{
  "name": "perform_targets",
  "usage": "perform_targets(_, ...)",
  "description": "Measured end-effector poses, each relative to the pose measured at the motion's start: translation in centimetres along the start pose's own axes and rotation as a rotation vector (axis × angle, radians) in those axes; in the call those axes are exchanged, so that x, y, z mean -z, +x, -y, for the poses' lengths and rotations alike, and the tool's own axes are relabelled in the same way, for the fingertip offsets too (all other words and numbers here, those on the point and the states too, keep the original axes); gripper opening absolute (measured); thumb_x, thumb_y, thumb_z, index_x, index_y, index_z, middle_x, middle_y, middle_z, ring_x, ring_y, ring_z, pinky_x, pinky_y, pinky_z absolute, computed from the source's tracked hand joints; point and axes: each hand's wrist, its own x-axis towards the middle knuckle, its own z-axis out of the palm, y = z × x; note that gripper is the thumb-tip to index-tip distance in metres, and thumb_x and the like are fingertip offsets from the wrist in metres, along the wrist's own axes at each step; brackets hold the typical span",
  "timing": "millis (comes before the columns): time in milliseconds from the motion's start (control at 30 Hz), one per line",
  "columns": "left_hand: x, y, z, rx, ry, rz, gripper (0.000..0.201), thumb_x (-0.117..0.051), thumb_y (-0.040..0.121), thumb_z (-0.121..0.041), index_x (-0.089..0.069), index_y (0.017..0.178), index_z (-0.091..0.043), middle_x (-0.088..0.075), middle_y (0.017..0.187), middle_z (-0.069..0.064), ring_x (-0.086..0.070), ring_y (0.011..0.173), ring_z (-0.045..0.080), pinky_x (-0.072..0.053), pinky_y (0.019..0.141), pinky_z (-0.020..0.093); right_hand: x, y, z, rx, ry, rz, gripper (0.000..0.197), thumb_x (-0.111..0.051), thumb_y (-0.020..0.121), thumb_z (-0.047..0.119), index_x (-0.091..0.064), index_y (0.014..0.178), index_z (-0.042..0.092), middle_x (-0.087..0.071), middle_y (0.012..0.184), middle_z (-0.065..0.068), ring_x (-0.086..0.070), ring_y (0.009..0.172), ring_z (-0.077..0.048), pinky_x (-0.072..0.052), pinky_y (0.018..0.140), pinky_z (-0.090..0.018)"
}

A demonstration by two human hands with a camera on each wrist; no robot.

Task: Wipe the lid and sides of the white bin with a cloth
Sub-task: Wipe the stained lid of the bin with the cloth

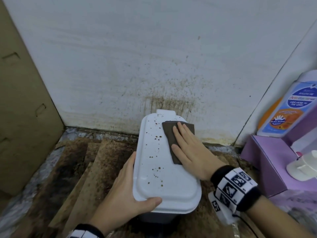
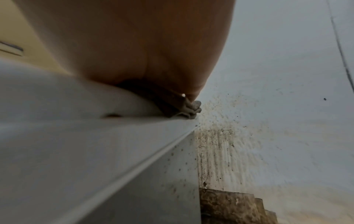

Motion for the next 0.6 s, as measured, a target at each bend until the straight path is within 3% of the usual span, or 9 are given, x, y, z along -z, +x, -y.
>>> perform_targets(200,0.1,0.4,-0.1,-0.050,-0.028,0.015,0.127,-0.089,0.067,-0.059,-0.001,0.158,-0.053,-0.016,0.165,-0.028,-0.021,0.153,0.002,-0.034,0.119,0.052,0.9,5.7,-2.6,-0.022,0.013,-0.010,0.066,-0.018,0.108,0.046,0.006,0.161,0.013,0.017,0.168,-0.003,0.016,0.155,-0.015,0.006,0.125,-0.031)
perform_targets(300,0.1,0.6,-0.1,-0.069,-0.048,0.023,0.127,-0.089,0.067,-0.059,-0.003,0.159,-0.050,-0.019,0.165,-0.024,-0.024,0.153,0.006,-0.034,0.118,0.053,1.6,8.0,-3.5,-0.021,-0.006,0.000,0.067,-0.017,0.108,0.048,0.004,0.161,0.013,0.010,0.170,-0.006,0.008,0.156,-0.019,-0.003,0.127,-0.039)
perform_targets(367,0.1,0.6,-0.1,-0.075,-0.041,0.013,0.126,-0.089,0.066,-0.061,-0.003,0.159,-0.050,-0.019,0.165,-0.025,-0.023,0.153,0.005,-0.035,0.117,0.053,2.2,8.7,-3.6,-0.013,-0.023,0.008,0.067,-0.018,0.108,0.047,0.004,0.161,0.012,0.014,0.169,-0.008,0.005,0.156,-0.019,-0.005,0.127,-0.038)
perform_targets(467,0.0,0.6,-0.1,-0.068,-0.024,0.005,0.127,-0.088,0.064,-0.063,-0.004,0.158,-0.052,-0.018,0.164,-0.027,-0.023,0.152,0.004,-0.035,0.117,0.053,2.8,8.9,-3.4,0.028,-0.083,-0.002,0.066,-0.017,0.109,0.043,0.009,0.160,0.011,0.027,0.165,-0.007,0.014,0.155,-0.018,0.001,0.127,-0.035)
perform_targets(600,0.4,0.6,-0.1,-0.048,0.062,0.012,0.129,-0.086,0.061,-0.070,0.001,0.155,-0.056,-0.017,0.162,-0.033,-0.022,0.151,0.000,-0.034,0.118,0.051,3.0,8.2,-2.7,0.066,-0.151,0.043,0.058,-0.014,0.111,0.031,0.008,0.159,0.006,0.018,0.167,-0.007,0.017,0.155,-0.018,0.018,0.117,-0.022)
